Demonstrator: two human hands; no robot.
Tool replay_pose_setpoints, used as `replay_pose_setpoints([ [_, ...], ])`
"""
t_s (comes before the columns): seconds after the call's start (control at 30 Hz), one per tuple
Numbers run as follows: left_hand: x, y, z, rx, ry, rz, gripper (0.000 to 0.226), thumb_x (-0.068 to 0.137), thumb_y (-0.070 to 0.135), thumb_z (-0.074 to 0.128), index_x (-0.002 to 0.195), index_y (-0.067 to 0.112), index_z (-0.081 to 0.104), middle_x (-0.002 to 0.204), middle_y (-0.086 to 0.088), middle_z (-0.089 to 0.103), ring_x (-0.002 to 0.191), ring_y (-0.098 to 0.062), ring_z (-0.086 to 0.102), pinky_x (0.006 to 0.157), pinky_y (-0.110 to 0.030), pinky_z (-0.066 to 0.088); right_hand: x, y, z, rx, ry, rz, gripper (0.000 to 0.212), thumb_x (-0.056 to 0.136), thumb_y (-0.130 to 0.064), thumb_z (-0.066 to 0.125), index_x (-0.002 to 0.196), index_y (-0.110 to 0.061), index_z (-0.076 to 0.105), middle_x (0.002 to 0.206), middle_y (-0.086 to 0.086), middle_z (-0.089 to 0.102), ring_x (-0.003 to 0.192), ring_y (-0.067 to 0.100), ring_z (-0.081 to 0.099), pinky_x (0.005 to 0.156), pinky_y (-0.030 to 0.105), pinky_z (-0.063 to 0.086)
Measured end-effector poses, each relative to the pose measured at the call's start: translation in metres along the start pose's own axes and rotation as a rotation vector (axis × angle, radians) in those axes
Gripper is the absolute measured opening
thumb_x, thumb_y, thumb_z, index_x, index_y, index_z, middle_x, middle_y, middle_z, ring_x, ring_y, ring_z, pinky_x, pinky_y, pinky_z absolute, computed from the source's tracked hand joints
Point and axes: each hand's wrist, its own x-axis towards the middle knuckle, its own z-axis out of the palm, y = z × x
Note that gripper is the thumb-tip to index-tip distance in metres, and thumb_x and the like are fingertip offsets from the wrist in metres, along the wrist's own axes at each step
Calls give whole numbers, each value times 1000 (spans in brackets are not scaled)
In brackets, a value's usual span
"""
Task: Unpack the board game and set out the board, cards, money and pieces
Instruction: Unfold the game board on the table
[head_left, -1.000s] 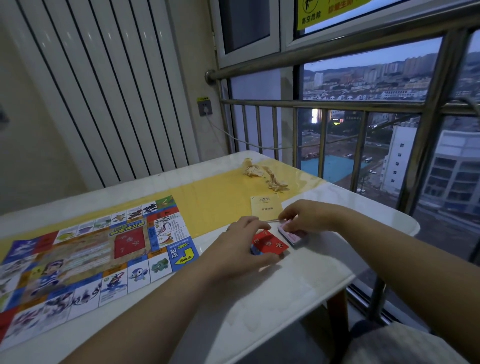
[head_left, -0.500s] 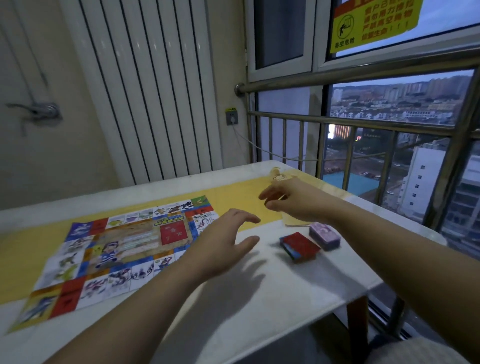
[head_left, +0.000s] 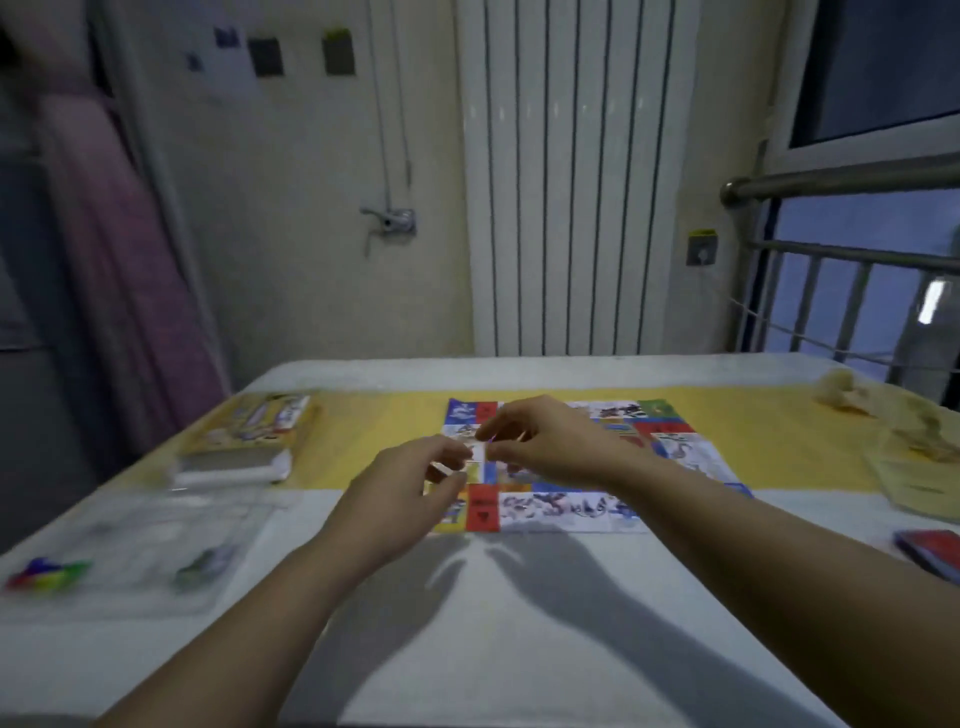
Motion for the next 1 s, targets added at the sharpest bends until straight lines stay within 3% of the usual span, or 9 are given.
replay_pose_setpoints([
  [0.1,-25,-43,-41,46,63,-103,18,90,22,59,107,26,63,101,16,64,88,1,62,84,-29,50,30,-36,41,15,-71,-59,22,90,-18,59,111,-17,66,88,-4,64,77,11,61,64,15,45],
  [0.3,-74,-112,-107,116,196,-302,19,90,20,57,106,27,64,97,16,64,88,-1,61,80,-27,50,77,-91,114,-22,-180,-174,21,90,-14,58,109,-14,68,92,1,66,77,11,59,60,13,41],
  [0.43,-103,-158,-139,173,272,-410,20,89,15,58,104,25,65,96,14,65,89,-6,62,84,-31,50,96,-119,146,-87,-236,-272,25,91,-13,56,112,-11,68,110,3,69,95,12,60,74,14,37],
  [0.53,-120,-188,-156,221,318,-512,22,89,13,57,104,27,66,101,13,65,97,-9,61,86,-28,47,105,-134,167,-180,-275,-391,26,93,-12,53,113,-7,68,117,3,67,105,15,59,76,11,34],
  [0.67,-134,-212,-167,228,315,-565,28,89,7,54,111,21,65,111,7,65,104,-11,58,86,-20,40,113,-141,192,-329,-355,-445,24,94,-10,45,90,7,62,106,19,65,96,33,56,82,34,43],
  [0.83,-140,-218,-167,149,329,-579,34,87,0,52,114,19,64,112,6,64,103,-7,57,87,-16,38,117,-134,210,-577,-408,-392,24,100,-20,36,87,-6,50,111,19,59,104,33,53,77,32,36],
  [1.0,-138,-210,-159,243,300,-565,37,90,4,49,119,23,62,121,9,60,112,-9,53,93,-21,39,123,-131,215,-652,-414,-356,17,96,-13,37,82,-10,46,105,18,59,87,29,50,73,33,38],
])
